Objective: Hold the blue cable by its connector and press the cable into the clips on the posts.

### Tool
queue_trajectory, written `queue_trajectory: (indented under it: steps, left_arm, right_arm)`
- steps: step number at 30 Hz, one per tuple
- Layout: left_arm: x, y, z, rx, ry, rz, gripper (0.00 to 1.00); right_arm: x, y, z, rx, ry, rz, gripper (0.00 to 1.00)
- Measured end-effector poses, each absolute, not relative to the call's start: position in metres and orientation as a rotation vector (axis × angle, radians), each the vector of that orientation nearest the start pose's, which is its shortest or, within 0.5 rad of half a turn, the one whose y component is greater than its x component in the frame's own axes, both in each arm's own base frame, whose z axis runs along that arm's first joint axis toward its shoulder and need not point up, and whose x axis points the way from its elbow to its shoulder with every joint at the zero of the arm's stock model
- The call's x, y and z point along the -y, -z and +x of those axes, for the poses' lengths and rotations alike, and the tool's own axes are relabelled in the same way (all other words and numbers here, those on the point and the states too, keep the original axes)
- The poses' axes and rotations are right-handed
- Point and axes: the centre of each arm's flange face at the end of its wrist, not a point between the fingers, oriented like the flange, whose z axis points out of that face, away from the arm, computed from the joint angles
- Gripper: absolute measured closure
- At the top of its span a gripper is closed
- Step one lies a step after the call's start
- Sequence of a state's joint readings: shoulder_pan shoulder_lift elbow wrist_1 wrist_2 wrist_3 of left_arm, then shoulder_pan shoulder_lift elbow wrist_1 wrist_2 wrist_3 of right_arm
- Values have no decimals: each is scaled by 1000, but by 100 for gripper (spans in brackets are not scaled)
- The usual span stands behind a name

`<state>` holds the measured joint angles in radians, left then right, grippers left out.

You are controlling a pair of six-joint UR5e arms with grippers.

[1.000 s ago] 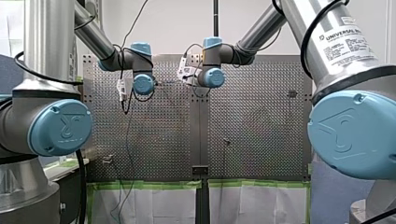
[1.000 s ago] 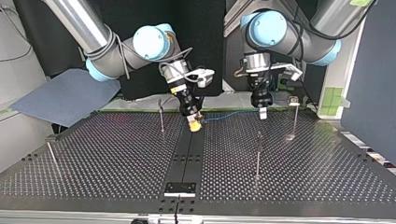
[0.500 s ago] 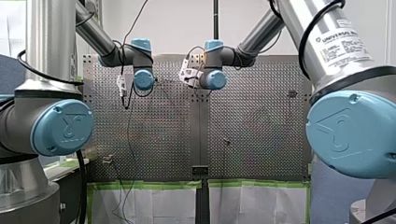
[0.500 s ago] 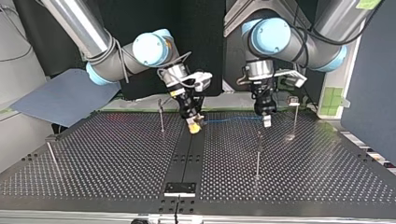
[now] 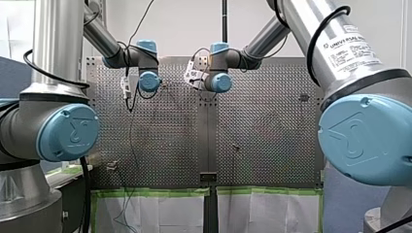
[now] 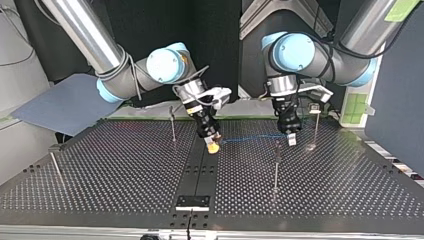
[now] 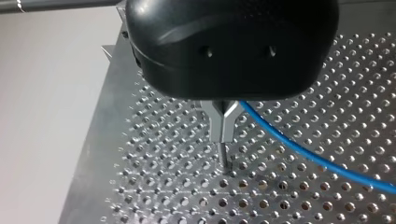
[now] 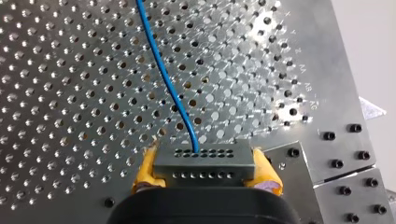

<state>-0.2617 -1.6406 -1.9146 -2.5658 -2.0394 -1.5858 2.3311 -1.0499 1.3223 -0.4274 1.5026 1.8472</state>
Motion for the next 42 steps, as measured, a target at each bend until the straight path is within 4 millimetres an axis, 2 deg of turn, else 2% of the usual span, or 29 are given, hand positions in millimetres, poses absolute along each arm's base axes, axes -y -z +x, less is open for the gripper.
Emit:
queue_trajectory:
  steps: [8,13,18,28,32,38,42]
  left_arm:
    - [202,-341,479,-1411,-117,-244,100]
    - [193,-341,485,-1408,-128,-258,100]
    - [185,-341,490,-1405,-131,-259,100]
    - [184,-356,502,-1382,-85,-223,100]
    - [178,-360,507,-1376,-73,-235,100]
    - [172,-342,519,-1414,-79,-232,100]
    - [169,-338,525,-1419,-70,-222,100]
  right_arm:
    - [415,-337,598,-1101,2616,-2034,100]
    - [415,-331,607,-1093,2603,-2044,100]
    - [416,-333,610,-1087,2607,-2042,100]
    - [427,-345,608,-1098,2624,-2033,100]
    - [432,-346,605,-1107,2630,-2031,100]
    - [438,-345,602,-1118,2632,-2034,100]
    - [441,-342,600,-1126,2631,-2037,100]
